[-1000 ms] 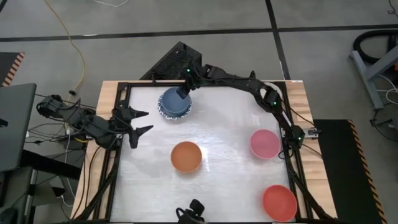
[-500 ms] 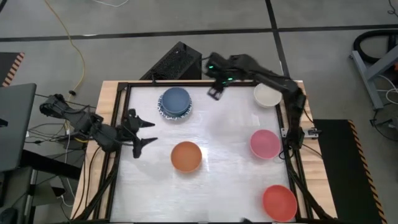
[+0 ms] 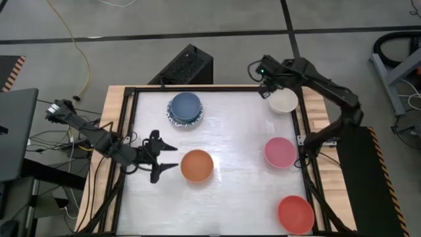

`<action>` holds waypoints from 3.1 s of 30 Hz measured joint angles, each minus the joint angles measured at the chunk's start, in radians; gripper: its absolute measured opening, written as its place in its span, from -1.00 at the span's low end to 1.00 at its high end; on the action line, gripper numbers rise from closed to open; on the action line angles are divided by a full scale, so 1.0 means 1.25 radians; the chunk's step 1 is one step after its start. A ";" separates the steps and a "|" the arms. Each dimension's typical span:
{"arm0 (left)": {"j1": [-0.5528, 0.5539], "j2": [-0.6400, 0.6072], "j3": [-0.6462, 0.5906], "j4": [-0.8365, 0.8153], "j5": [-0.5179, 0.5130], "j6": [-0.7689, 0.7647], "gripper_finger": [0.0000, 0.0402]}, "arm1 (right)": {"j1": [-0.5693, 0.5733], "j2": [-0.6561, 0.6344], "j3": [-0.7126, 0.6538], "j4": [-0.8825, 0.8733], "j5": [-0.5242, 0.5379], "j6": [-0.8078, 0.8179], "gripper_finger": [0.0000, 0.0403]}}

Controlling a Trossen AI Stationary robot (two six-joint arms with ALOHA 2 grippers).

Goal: Nest bowls inside each other
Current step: Stack the white bowl on the dark blue bowl

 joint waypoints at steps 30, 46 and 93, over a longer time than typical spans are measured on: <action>-0.122 0.007 0.000 0.073 -0.093 -0.011 0.34 | -0.193 -0.063 -0.565 0.468 -0.239 -0.036 -0.12; -0.122 0.007 0.000 0.071 -0.093 -0.021 0.34 | -0.172 0.107 -0.565 0.481 -0.217 -0.042 -0.12; -0.122 -0.114 0.001 -0.008 -0.306 -0.021 0.34 | -0.024 0.179 -0.235 0.528 -0.235 -0.085 -0.97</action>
